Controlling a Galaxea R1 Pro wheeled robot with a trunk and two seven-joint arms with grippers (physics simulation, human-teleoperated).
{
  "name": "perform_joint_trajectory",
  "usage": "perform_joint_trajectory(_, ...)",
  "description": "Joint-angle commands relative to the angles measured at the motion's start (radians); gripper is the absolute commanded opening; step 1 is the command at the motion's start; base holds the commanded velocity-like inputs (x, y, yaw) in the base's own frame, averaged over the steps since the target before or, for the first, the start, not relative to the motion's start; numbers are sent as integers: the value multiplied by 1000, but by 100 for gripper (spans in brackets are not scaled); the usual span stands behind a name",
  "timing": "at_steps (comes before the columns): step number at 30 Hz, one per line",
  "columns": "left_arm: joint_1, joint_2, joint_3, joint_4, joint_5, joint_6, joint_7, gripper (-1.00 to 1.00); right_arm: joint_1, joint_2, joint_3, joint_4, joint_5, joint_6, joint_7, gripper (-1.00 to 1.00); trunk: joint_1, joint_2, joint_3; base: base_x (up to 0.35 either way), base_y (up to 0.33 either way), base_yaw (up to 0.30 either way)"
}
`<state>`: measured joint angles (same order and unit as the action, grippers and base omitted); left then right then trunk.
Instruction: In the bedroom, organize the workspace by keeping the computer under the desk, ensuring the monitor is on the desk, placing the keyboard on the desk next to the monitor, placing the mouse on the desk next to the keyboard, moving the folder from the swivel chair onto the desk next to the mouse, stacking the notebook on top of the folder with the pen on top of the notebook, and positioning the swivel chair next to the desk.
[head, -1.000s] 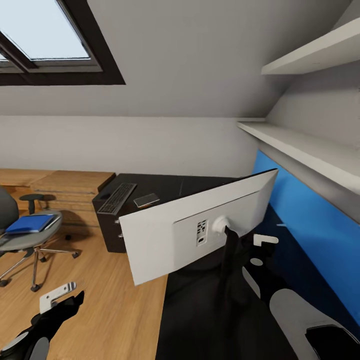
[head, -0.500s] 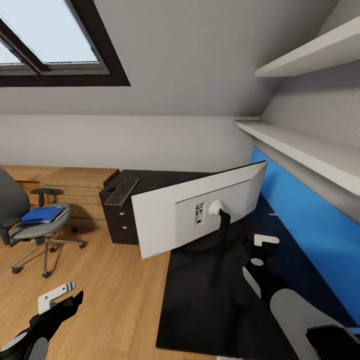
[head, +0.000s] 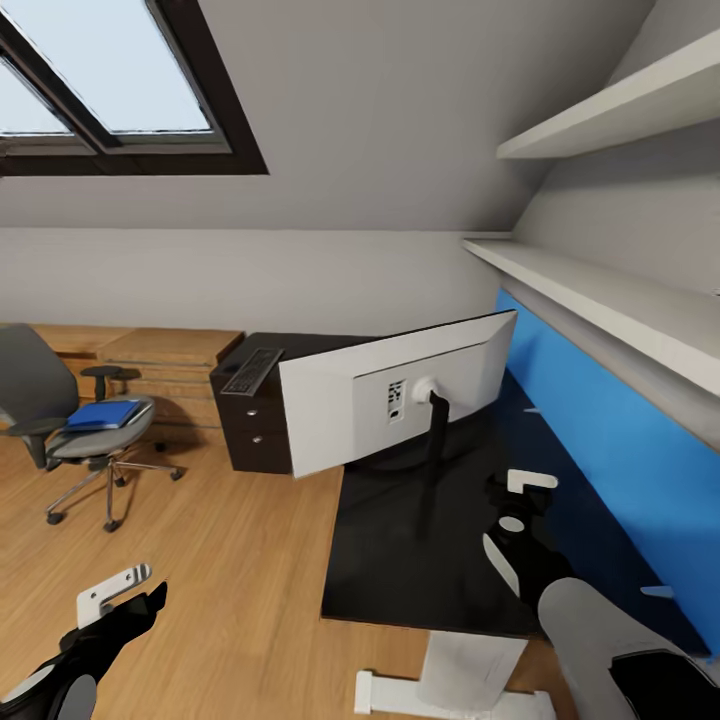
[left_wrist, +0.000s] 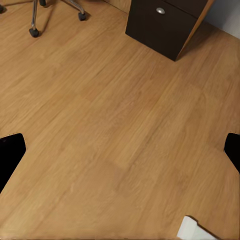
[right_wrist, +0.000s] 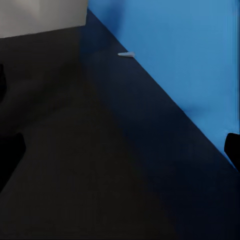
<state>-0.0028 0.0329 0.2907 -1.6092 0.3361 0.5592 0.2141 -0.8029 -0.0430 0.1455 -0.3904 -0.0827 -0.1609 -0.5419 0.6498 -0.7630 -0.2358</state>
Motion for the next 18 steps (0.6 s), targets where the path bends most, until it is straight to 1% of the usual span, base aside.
perform_joint_trajectory(1, 0, 0, -1, -2, 11, 4, 7, 100, -1, 3, 10, 1, -9, -5, -4, 100, 0, -1, -1, -323, 94, 0)
perform_joint_trajectory(4, 0, 0, -1, -2, 12, 4, 6, 100, -1, 17, 11, 1, -8, -5, -4, 100, 0, -1, -1, -301, 149, 0)
perform_joint_trajectory(5, 0, -1, -1, -2, 12, 4, 3, 100, -1, 34, 10, 1, -8, -6, -3, 100, 0, -1, -1, -226, 243, 0)
perform_joint_trajectory(9, 0, -2, -2, -2, 12, 4, 1, 100, -1, 54, 10, 3, -8, -9, -3, 100, 0, -1, -1, -184, 271, 0)
perform_joint_trajectory(10, 0, -2, -4, -2, 11, 4, 0, 100, -1, 81, 9, 4, -6, -12, -4, 100, 0, -1, -1, -118, 304, 0)
perform_joint_trajectory(11, 0, -2, -5, -2, 10, 4, -1, 100, 0, 95, 9, 4, -5, -13, -4, 100, 0, -1, -1, -105, 309, 0)
perform_joint_trajectory(12, 0, -2, -5, -2, 10, 4, -1, 100, 0, 95, 9, 4, -5, -13, -4, 100, 0, -1, -1, -101, 310, 0)
perform_joint_trajectory(13, 0, -2, -6, -2, 10, 4, -2, 100, 1, 115, 10, 4, -3, -13, -5, 100, 0, -1, -1, -94, 313, 0)
perform_joint_trajectory(14, 0, -2, -6, -1, 9, 4, -2, 100, 1, 129, 10, 4, -2, -13, -5, 100, 0, -1, -1, -90, 315, 0)
perform_joint_trajectory(15, 0, -2, -6, -1, 9, 4, -2, 100, 1, 136, 11, 5, -1, -12, -5, 100, 0, -1, -1, -88, 315, 0)
perform_joint_trajectory(16, 0, -2, -7, 0, 9, 4, -1, 100, 2, 149, 12, 5, 0, -12, -6, 100, 0, -1, -1, -86, 316, 0)
perform_joint_trajectory(18, 0, -2, -7, 0, 9, 4, -1, 100, 2, 162, 14, 6, 0, -11, -6, 100, 0, -1, -1, -85, 317, 0)
